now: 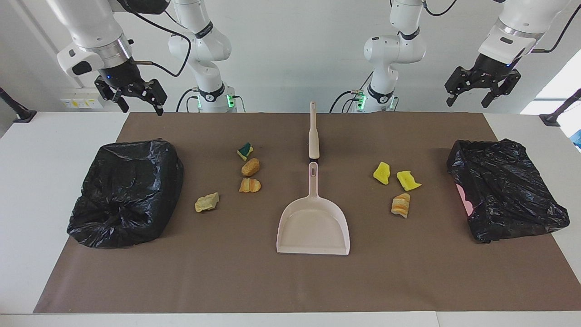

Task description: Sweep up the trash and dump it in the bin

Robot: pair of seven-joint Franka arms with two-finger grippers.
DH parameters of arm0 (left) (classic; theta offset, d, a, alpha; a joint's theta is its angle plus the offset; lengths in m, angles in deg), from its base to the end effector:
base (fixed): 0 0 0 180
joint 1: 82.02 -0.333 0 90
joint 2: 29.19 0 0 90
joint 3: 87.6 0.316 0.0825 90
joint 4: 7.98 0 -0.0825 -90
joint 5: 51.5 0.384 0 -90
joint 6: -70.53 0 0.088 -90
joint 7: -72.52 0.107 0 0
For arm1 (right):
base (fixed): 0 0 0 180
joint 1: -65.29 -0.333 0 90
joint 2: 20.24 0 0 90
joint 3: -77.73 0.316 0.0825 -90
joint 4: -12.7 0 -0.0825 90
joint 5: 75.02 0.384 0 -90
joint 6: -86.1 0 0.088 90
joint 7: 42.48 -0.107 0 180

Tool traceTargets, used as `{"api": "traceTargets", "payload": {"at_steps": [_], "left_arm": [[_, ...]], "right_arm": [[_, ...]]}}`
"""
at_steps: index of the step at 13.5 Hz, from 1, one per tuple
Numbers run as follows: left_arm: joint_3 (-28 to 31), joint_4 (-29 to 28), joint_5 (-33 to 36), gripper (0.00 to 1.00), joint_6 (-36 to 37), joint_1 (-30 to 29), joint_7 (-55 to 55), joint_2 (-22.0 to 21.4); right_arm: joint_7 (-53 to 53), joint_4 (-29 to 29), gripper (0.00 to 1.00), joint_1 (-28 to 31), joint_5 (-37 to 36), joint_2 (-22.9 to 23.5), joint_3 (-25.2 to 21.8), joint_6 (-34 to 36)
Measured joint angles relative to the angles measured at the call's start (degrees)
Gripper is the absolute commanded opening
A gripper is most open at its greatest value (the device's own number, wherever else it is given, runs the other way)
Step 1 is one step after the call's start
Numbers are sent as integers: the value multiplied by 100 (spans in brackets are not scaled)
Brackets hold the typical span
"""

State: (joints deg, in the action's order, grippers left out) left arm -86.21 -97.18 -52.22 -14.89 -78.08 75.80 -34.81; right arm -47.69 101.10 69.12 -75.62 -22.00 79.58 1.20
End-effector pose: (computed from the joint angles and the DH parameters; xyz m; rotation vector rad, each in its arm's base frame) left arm 0.5144 -0.0236 0.6764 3.1224 -0.1610 0.0503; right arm 0.5356 -0.0194 0.6466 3.1227 -0.1974 -0.0470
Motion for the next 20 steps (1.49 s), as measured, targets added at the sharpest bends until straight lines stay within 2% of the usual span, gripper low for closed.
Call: {"api": "traceTargets", "payload": {"at_steps": [13,16,20], "left_arm": [[-71,-77,-5,100,87,20,-3,-46],[-129,-612,-43,100,100,211,-24,-361],[-174,-1416,-58,100,-188,953,-752,-670]], "right_arm": [[0,17,100,-56,0,-19,5,108],[0,25,100,-58,0,-38,5,145],[0,45,100,-65,0,-36,66,148]]}}
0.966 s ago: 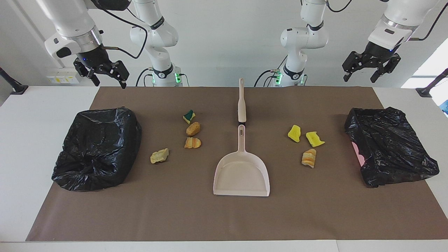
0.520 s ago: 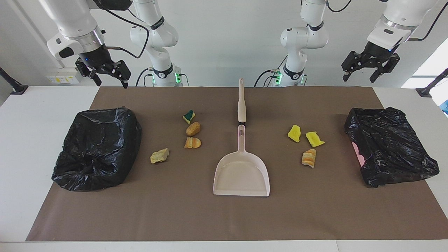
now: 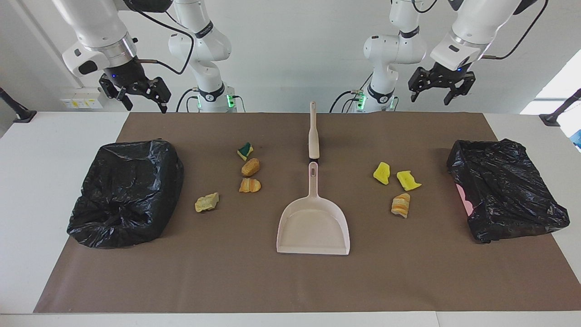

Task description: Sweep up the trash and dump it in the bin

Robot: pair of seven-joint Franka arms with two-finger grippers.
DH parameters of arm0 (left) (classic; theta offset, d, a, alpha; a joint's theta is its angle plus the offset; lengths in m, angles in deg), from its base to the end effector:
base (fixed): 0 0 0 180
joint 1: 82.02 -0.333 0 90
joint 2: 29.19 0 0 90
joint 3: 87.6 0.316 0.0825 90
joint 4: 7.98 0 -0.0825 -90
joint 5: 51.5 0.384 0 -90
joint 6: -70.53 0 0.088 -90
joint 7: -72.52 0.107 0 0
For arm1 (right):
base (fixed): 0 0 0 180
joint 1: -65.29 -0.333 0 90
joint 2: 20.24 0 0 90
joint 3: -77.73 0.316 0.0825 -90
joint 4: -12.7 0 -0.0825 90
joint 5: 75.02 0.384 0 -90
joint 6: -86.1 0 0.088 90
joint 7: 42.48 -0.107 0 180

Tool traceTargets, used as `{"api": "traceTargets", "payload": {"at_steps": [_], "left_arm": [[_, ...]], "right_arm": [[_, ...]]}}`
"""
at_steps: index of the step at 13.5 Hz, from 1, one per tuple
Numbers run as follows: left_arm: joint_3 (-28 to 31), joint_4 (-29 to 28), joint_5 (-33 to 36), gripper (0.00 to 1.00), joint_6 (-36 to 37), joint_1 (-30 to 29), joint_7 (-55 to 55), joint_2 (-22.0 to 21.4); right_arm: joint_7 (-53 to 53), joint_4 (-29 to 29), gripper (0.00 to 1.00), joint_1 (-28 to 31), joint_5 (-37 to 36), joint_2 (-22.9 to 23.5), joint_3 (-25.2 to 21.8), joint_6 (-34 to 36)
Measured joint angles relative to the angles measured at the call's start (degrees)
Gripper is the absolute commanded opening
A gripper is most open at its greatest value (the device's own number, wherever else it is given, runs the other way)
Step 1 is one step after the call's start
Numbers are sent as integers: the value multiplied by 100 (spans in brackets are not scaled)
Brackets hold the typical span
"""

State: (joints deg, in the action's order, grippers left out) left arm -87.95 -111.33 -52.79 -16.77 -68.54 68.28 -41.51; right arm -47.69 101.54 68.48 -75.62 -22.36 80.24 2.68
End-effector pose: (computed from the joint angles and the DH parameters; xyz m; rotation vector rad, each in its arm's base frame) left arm 0.4649 -0.1173 0.6224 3.1181 -0.2618 -0.1058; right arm 0.5311 -0.0070 0.6443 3.1218 -0.1621 -0.0893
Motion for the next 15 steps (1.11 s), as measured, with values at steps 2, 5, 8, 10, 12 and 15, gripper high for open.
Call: {"api": "traceTargets", "payload": {"at_steps": [2,5,8,10,12,15], "left_arm": [[-15,-419,-2,100,-306,451,-412,-23],[-28,-988,-25,100,-784,1088,-908,-37],[-30,-1505,-129,100,-1286,1719,-1472,-90],[-31,-1884,-138,100,-1674,2218,-1960,-114],[-36,-2273,-140,100,-2047,2670,-2420,-118],[-36,-2933,-144,100,-2641,3329,-2856,-68]], "right_arm": [[0,10,100,-4,0,45,81,0],[0,0,100,-9,0,187,252,-2],[0,-142,100,-15,0,484,498,-60],[-19,-306,100,-40,0,773,683,-179],[-303,-374,100,-209,9,1010,770,-397],[-879,-405,100,-598,4,1312,792,-665]]}}
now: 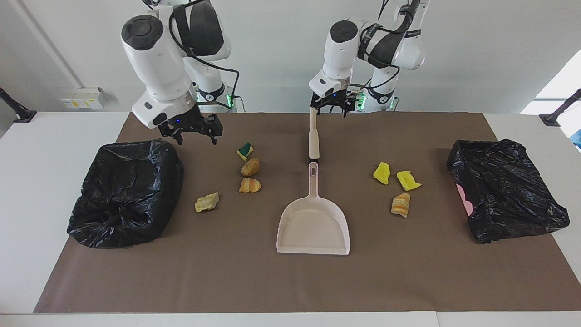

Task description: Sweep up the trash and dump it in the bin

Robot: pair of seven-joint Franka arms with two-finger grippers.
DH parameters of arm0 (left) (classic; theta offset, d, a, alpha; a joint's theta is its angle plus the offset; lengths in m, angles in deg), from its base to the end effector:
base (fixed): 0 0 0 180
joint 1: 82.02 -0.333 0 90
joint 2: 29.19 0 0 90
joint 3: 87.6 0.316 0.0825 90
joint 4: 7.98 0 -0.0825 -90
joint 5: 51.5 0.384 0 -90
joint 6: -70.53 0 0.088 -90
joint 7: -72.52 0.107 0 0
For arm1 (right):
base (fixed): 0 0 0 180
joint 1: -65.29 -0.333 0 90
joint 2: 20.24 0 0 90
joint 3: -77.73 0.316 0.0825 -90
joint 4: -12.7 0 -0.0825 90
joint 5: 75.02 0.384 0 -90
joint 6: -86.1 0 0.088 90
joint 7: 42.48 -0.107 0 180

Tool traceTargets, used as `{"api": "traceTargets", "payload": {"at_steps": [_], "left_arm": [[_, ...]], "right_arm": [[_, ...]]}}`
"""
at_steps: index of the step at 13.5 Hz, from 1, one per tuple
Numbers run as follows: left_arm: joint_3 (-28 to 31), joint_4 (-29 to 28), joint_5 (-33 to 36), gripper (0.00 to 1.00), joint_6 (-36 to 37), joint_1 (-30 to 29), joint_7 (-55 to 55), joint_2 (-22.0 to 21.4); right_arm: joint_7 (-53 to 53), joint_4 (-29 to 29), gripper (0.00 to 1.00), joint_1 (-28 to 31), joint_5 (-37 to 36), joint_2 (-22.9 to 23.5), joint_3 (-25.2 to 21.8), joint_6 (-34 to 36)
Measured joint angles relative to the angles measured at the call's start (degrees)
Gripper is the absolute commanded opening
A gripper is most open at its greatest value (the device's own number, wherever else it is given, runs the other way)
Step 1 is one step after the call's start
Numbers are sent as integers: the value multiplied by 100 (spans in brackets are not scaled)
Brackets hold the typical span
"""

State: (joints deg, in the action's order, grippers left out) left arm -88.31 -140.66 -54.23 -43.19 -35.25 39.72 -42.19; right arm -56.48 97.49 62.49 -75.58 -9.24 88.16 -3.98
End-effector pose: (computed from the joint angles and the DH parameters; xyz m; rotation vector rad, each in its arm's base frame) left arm 0.3088 -0.3413 0.4255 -3.0795 0.3624 0.1632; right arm 0.5942 0.1286 0.5573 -3.1361 0.0228 0.1564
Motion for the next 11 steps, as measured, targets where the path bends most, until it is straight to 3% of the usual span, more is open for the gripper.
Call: {"api": "traceTargets", "payload": {"at_steps": [2,4,7,11], "left_arm": [[-2,-526,-1,100,-758,392,-402,70],[-1,-789,-1,100,-1071,639,-558,197],[22,-831,-1,100,-1409,692,-578,312],[52,-886,-1,100,-1551,691,-571,324]], "right_arm": [[-338,-23,100,-275,-6,206,0,-286],[-898,-51,100,-550,-7,389,2,-522],[-1912,-83,100,-1124,-8,699,7,-1021],[-2441,-98,100,-1492,-4,1032,7,-1671]]}}
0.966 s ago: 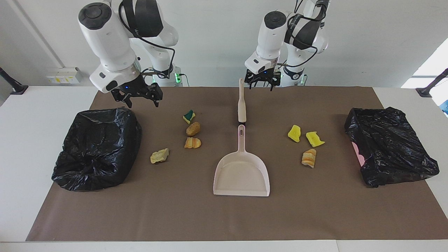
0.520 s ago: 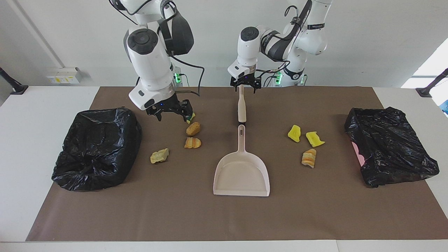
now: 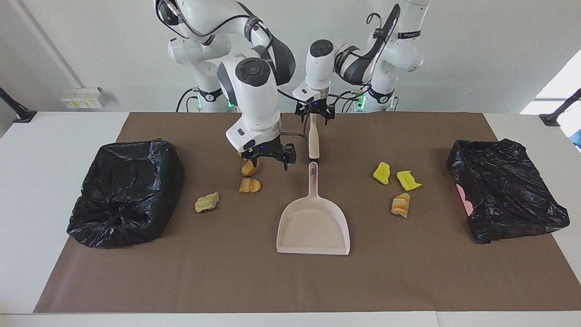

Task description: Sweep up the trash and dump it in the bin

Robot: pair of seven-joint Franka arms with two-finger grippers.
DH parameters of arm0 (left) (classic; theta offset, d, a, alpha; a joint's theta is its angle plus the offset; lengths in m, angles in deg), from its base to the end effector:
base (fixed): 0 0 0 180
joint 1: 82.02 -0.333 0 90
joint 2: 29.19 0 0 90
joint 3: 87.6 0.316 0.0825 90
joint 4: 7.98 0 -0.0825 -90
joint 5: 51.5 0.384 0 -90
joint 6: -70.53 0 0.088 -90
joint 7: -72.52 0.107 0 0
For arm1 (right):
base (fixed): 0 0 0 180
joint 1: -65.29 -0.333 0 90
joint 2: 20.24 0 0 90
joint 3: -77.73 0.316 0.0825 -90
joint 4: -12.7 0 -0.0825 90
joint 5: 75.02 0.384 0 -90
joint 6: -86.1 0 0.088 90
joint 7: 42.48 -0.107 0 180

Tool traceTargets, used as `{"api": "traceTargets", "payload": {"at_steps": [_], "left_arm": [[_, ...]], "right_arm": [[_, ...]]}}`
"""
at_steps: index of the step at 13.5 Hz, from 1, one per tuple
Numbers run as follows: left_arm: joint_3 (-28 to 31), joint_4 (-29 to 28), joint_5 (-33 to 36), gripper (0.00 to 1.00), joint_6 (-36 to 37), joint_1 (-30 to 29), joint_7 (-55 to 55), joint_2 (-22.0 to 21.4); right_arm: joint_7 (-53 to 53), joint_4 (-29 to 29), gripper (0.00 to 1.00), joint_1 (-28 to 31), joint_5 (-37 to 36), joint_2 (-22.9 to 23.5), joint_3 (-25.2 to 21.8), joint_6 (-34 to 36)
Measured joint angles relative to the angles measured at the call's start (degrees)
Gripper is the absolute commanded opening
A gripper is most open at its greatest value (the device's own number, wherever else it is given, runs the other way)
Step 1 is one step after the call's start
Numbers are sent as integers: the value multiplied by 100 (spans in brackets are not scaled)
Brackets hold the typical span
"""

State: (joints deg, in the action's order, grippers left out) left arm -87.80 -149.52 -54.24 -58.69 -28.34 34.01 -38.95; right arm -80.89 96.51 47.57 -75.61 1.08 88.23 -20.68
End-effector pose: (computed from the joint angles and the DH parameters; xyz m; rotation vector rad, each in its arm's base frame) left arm 0.2655 -0.3661 0.3533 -3.1109 0.3706 0.0889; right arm 0.6027 0.3024 0.4758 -3.0618 0.2894 0.0026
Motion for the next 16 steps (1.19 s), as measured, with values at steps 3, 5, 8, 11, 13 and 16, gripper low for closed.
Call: {"api": "traceTargets", "payload": {"at_steps": [3,5,8,11,13,16], "left_arm": [[-7,-118,0,90,-65,0,1,43],[-7,-129,0,29,-80,0,2,69],[-7,-129,0,0,-82,0,23,72],[-6,-128,0,0,-53,0,203,74],[3,-115,0,0,70,0,398,67],[15,-76,0,0,530,0,610,-22]], "right_arm": [[-334,-11,100,-228,1,253,1,-461],[-447,-30,100,-334,1,388,1,-618],[-606,-51,100,-534,-8,575,-3,-747],[-732,-56,100,-809,-144,777,-6,-876],[-876,-58,100,-921,-247,869,-6,-995],[-1056,-49,100,-1009,-313,951,-6,-1169]]}}
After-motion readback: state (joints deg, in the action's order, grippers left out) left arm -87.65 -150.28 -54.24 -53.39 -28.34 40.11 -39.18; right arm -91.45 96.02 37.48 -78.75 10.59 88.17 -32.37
